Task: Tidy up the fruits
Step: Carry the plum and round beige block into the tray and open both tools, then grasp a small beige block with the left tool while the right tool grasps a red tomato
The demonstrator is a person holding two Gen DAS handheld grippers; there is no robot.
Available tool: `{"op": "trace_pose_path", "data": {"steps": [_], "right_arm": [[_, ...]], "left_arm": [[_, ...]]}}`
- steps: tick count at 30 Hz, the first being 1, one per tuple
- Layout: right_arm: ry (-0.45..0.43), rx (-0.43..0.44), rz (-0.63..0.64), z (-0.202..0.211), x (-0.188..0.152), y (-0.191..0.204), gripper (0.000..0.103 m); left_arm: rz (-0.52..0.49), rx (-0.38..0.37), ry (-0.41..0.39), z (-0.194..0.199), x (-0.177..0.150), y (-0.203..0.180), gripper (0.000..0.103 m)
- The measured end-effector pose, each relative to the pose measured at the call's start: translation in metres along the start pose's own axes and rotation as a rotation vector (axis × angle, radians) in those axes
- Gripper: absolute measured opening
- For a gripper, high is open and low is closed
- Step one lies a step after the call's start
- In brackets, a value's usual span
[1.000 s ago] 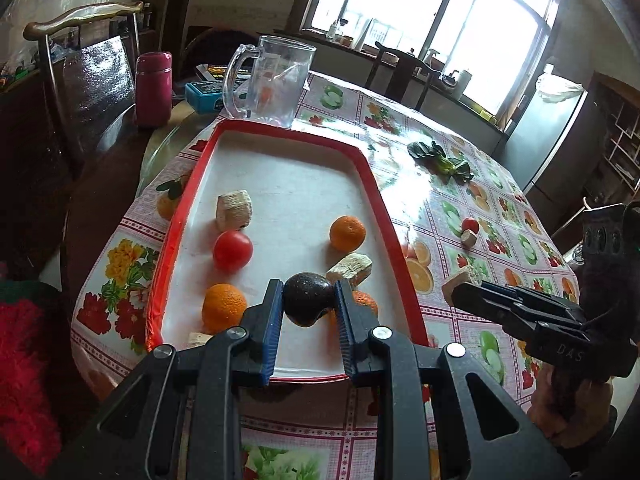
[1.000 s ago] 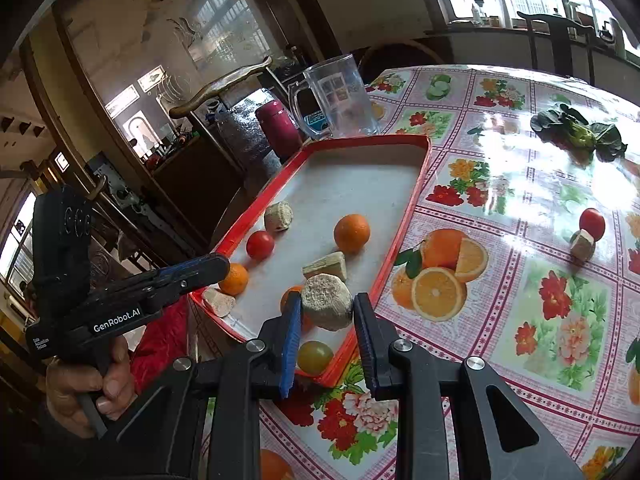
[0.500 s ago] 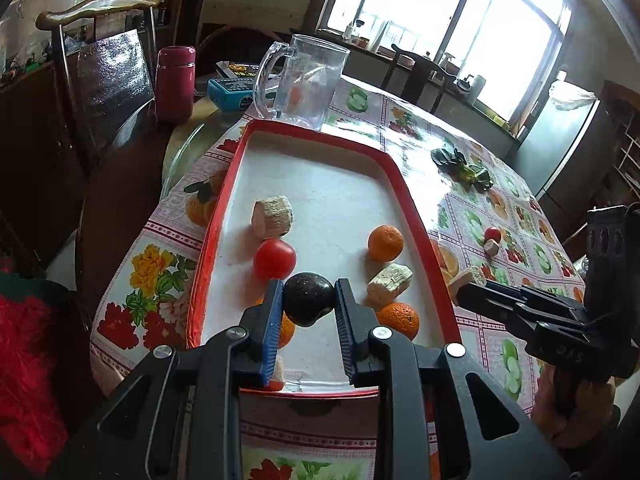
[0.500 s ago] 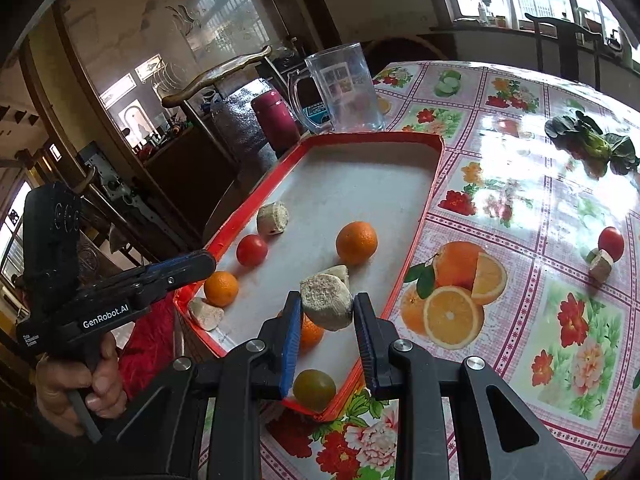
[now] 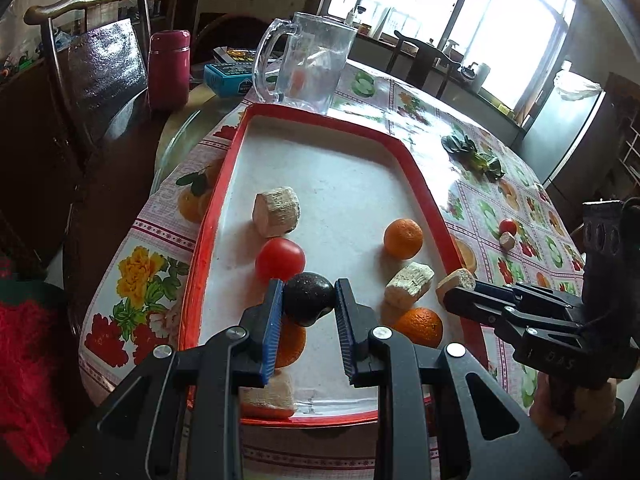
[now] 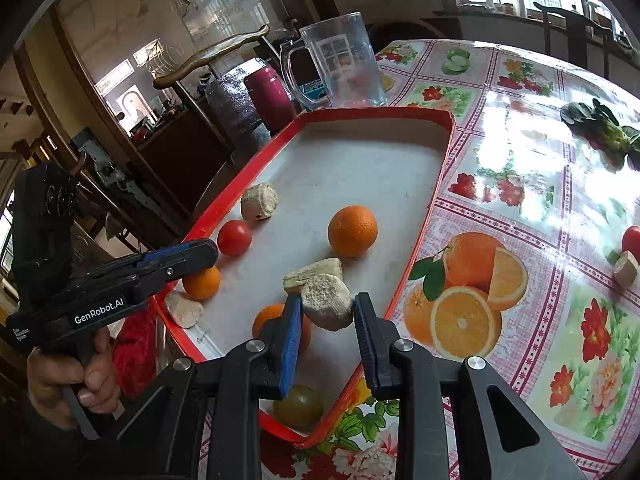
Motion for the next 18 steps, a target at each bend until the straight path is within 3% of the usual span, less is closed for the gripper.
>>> {"op": "trace_pose_path", "data": {"steps": [6, 8, 10, 18], "right_arm": [[-0.002, 0.012, -0.019, 0.000, -0.001, 0.000, 0.030], [-0.004, 0.015, -0.022, 0.001, 0.000, -0.001, 0.031], [-0.010, 0.022, -0.029, 0.004, -0.001, -0.001, 0.034], [-0.041, 0.023, -0.044, 0.024, -0.002, -0.005, 0.035]], "left_arm": [[0.000, 0.015, -0.005, 0.001, 0.000, 0.002, 0.025], [0.003, 0.021, -0.007, 0.003, -0.001, 0.003, 0.031], [0.005, 0.035, -0.012, 0.005, -0.001, 0.005, 0.047], [-0.001, 0.044, -0.024, 0.015, -0.003, 0.003, 0.048]]}}
Point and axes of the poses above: each gripper's, at about its wrist camera, not at the fingertips, and z roughly against the way its jaws point, y to its left, x to its top, the point moved 3 cm from there along -z, roughly the way its jaws point, and after that the axes turned 10 degrees about -y, right-handed, at the moved point
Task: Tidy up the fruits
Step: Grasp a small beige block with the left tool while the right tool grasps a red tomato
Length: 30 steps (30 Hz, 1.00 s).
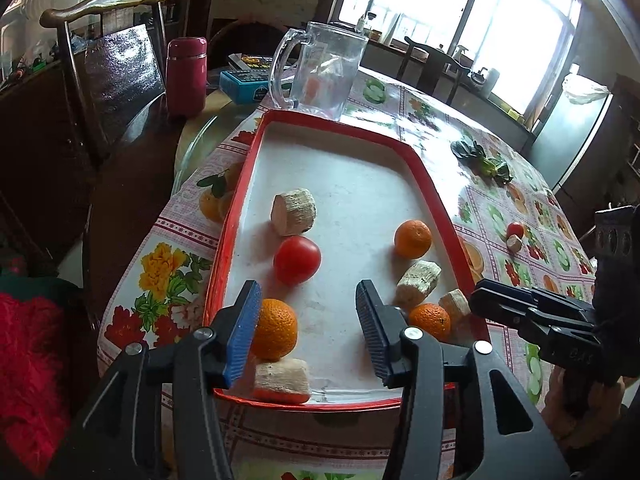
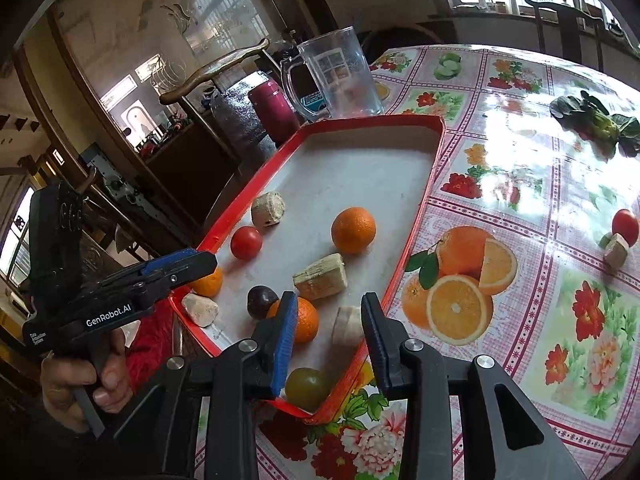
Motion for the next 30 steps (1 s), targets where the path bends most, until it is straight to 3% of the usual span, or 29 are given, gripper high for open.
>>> {"op": "trace_pose_path", "data": {"steps": [12, 30], "right_arm": [[-0.055, -0.059, -0.054, 0.051, -0.005, -0.038, 0.035], [-0.138, -0.241, -0.238, 0.128, -0.024, -0.151, 0.036]], "left_arm": [[-0.044, -0.050, 0.005, 0.005, 0.000, -0.036, 0.047], [-0.157, -0.219, 0.061, -0.017, -0.009, -0.149, 0.048]]}}
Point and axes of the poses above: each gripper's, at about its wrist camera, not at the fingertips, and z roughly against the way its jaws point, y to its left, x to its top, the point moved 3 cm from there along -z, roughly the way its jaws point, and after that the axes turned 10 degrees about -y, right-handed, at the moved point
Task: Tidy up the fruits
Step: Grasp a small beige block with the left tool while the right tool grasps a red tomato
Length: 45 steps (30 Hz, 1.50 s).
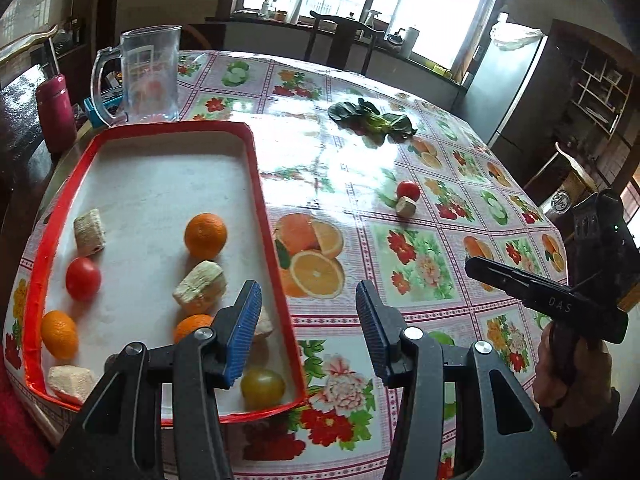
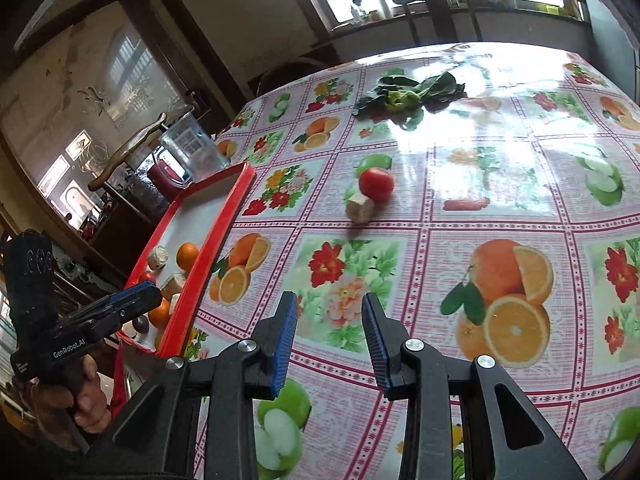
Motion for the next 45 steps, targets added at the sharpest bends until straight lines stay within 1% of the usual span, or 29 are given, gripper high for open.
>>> {"op": "trace_pose_path", "data": {"steps": [6, 13, 22, 25, 27, 29, 30, 31, 32, 33, 36, 42, 45], "right_arm": [[-0.024, -0.029, -0.020, 0.009, 0.003, -0.024, 0.036], [-0.047, -0.069, -0.052, 0.019, 0.010, -0.052, 0.036], [-0.042, -0.083, -0.079, 0.014, 0.016, -0.073, 0.036], [-0.043, -0.098, -0.070, 0.015, 0.020, -0.078, 0.036], [-0.046, -0.107, -0.076, 0.015, 0.024, -0.082, 0.036], [-0.046, -0.112, -0.080, 0.013, 0.027, -0.085, 0.036], [-0.045, -0.114, -0.079, 0.011, 0.029, -0.085, 0.036], [-0.044, -0.113, -0.077, 0.008, 0.031, -0.085, 0.036], [-0.042, -0.111, -0.072, 0.004, 0.033, -0.083, 0.036], [-0.040, -0.107, -0.064, 0.000, 0.035, -0.079, 0.036], [-0.035, -0.093, -0.028, -0.019, 0.042, -0.067, 0.036], [0.007, -0.082, 0.065, -0.066, 0.051, -0.037, 0.036], [0.022, -0.115, 0.133, -0.088, 0.051, -0.023, 0.036]], "left_arm": [[-0.023, -0.033, 0.027, -0.022, 0.001, -0.029, 0.048], [-0.074, -0.087, 0.059, -0.054, 0.007, -0.072, 0.047], [-0.133, -0.093, 0.073, -0.106, 0.025, -0.107, 0.047], [-0.144, -0.100, 0.095, -0.128, 0.026, -0.114, 0.047], [-0.138, -0.101, 0.112, -0.143, 0.026, -0.114, 0.047], [-0.118, -0.110, 0.132, -0.157, 0.027, -0.113, 0.039], [-0.117, -0.112, 0.117, -0.160, 0.029, -0.112, 0.033], [-0.118, -0.112, 0.119, -0.164, 0.030, -0.112, 0.024], [-0.113, -0.121, 0.123, -0.166, 0.032, -0.110, 0.021], [-0.102, -0.133, 0.124, -0.167, 0.033, -0.108, 0.021], [-0.086, -0.128, 0.116, -0.161, 0.031, -0.098, 0.021], [-0.036, -0.126, 0.106, -0.135, 0.022, -0.070, 0.020], [-0.008, -0.123, 0.098, -0.122, 0.019, -0.058, 0.021]]}}
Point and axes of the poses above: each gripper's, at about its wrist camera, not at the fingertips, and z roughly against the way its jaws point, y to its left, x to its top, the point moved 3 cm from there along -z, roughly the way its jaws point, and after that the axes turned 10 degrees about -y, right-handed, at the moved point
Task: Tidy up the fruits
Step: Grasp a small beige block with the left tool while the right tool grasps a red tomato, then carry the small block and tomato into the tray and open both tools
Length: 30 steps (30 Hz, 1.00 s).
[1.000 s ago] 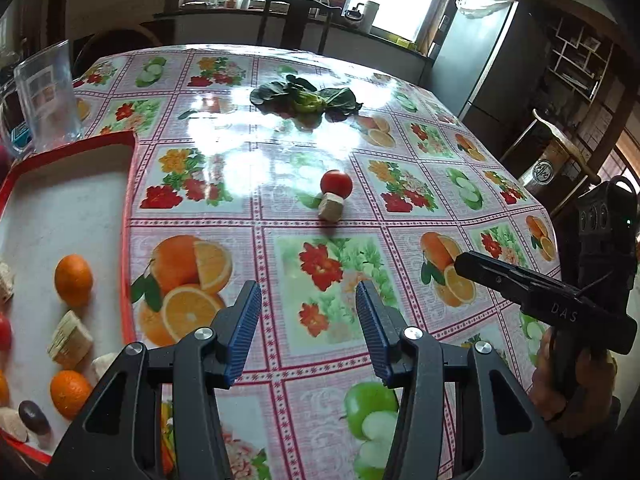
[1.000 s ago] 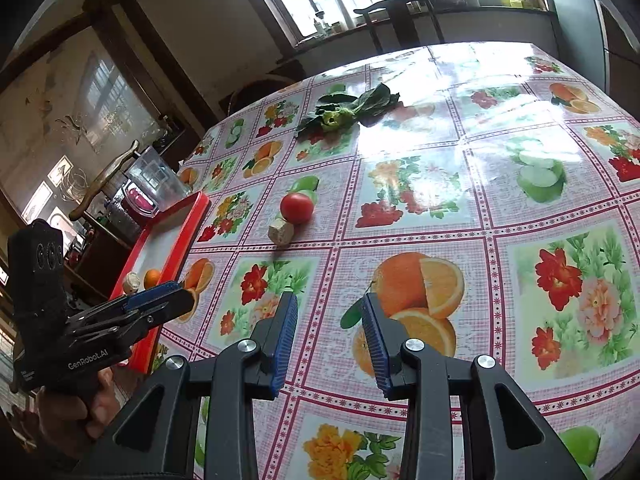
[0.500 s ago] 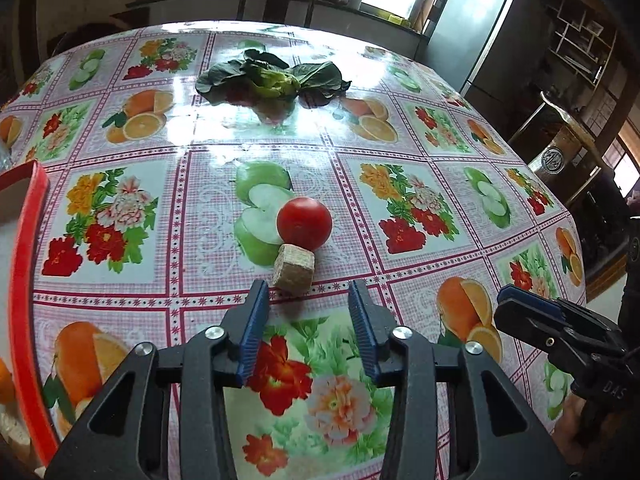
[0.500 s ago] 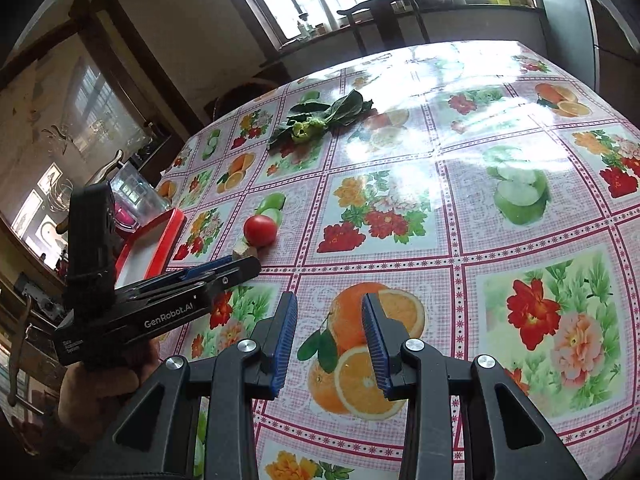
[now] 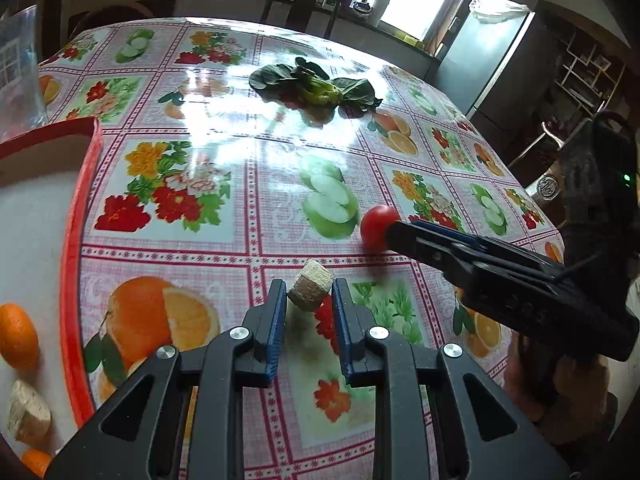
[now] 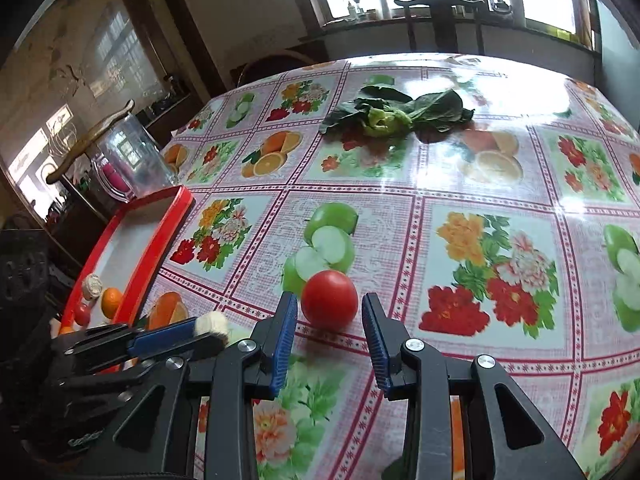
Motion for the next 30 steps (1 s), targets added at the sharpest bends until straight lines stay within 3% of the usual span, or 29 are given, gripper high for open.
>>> {"op": "trace_pose_path", "data": {"steps": [5, 15, 30], "right_arm": [[0.009, -0.042, 0.054, -0.011, -0.004, 0.007, 0.031], [-0.005, 0.049, 0.019, 0.020, -0.010, 0.037, 0.031], [-0.010, 0.174, 0.057, 0.044, -0.029, 0.117, 0.031]], "left_arm": [[0.021, 0.003, -0.014, 0.019, -0.003, 0.012, 0.020], [0.033, 0.020, -0.062, 0.052, 0.000, 0.026, 0.020], [0.062, 0.127, -0.133, 0.115, -0.015, 0.063, 0.021]]}}
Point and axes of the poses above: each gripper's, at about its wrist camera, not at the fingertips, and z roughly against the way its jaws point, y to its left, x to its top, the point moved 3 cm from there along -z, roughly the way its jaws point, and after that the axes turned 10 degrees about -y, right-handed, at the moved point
